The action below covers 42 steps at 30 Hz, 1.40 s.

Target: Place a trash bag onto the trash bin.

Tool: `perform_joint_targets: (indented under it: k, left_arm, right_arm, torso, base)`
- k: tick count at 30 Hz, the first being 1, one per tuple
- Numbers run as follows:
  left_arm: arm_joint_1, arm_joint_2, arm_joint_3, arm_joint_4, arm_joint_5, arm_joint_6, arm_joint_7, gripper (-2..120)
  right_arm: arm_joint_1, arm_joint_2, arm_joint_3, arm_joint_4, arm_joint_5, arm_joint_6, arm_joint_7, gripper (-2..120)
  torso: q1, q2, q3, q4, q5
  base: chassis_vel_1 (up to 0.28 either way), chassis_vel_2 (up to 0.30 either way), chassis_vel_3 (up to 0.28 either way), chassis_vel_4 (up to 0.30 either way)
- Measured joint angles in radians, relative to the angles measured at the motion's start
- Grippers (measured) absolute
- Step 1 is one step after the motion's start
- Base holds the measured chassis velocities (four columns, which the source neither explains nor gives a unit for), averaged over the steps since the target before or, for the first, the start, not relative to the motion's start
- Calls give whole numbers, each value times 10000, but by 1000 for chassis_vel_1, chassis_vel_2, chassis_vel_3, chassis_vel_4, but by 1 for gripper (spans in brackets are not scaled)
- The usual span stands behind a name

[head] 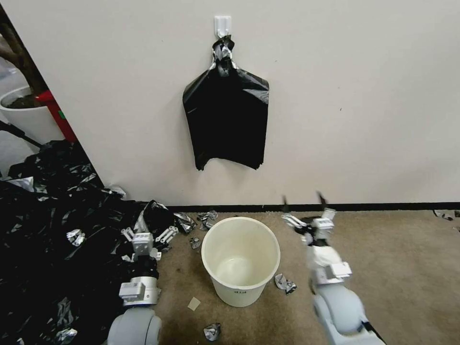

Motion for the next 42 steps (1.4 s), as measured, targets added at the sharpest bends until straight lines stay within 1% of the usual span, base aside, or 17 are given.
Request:
perform_joint_targets:
  k: [1,2,4,5,6,7,8,9,12,13,14,15,16,18,22,34,42]
  left_arm:
    - [0,0,0,0,0,0,0,100]
    - [64,-4,1,-29,-44,-105,-3,100]
    - [186,-7,-66,-76,20,-203,-4,100]
    - [186,-7,-66,-76,20,-203,-4,100]
    - [268,-8,-139,-116,98,-229,-4,100]
    - [336,-9,-220,-148,154,-234,-4,100]
    - [386,-20,-264,-171,188,-235,-3,100]
    - [386,-20,-264,-171,188,-235,-3,100]
    - [556,-71,-407,-238,399,-271,-1,100]
    - [610,-97,-445,-263,479,-289,-1,100]
    - [610,-97,-445,-263,479,-289,-1,100]
    - [652,-117,-486,-290,558,-305,-1,100]
    - [718,-151,-532,-339,638,-339,0,100]
    - [784,-181,-618,-392,680,-348,0,100]
    - [826,-247,-663,-414,762,-366,0,100]
    - [928,-436,-671,-517,1028,-518,-7,100]
    - [943,-397,-676,-599,1104,-525,-52,100]
  right_arm:
    - [0,0,0,0,0,0,0,100]
    - [753,128,-558,-418,1037,66,-34,100]
    - [2089,430,-1275,-1036,2542,136,-120,100]
    - [2089,430,-1275,-1036,2542,136,-120,100]
    - [2866,674,-1623,-1358,3310,146,-186,100]
    - [3629,985,-1996,-1749,4031,122,-235,100]
    - [4058,1177,-2165,-1973,4374,83,-291,100]
    - [4058,1177,-2165,-1973,4374,83,-291,100]
    - [5778,1891,-2447,-2982,5440,-47,-494,100]
    - [6196,2047,-2453,-3232,5656,-56,-515,100]
    - [6196,2047,-2453,-3232,5656,-56,-515,100]
    - [6657,2188,-2444,-3473,5884,-65,-530,100]
    - [7244,2297,-2429,-3790,6120,-97,-536,100]
    - [7807,2324,-2388,-4157,6222,-130,-517,100]
    - [8176,2323,-2364,-4525,6250,-153,-449,100]
    - [7934,2301,-2335,-4569,5861,-187,-362,100]
    - [8208,2293,-2009,-5331,5798,-209,-252,100]
  torso:
    - [0,0,0,0,0]
    - [0,-1,1,-1,0]
    - [0,0,1,3,0]
    - [0,0,1,3,0]
    - [0,0,1,4,-6]
    - [1,-1,2,-4,-4]
    - [0,-1,3,2,-1]
    - [0,-1,3,2,-1]
    - [1,-1,1,2,-4]
    - [1,-1,3,4,-3]
    - [1,-1,3,4,-3]
    - [0,0,-1,0,-4]
    - [1,-1,-2,3,-1]
    - [1,0,-1,-3,-2]
    - [1,-1,0,-2,-1]
    - [1,-1,-1,-2,0]
    - [0,-1,-1,-1,0]
  base:
    - [0,0,0,0]
    - [0,0,0,0]
    - [0,0,0,0]
    - [0,0,0,0]
    - [0,0,0,0]
    - [0,0,0,0]
    - [0,0,0,0]
    - [0,0,0,0]
    - [0,0,0,0]
    - [0,0,0,0]
    - [0,0,0,0]
    - [0,0,0,0]
    - [0,0,0,0]
    - [0,0,0,0]
    - [0,0,0,0]
    - [0,0,0,0]
    - [0,0,0,0]
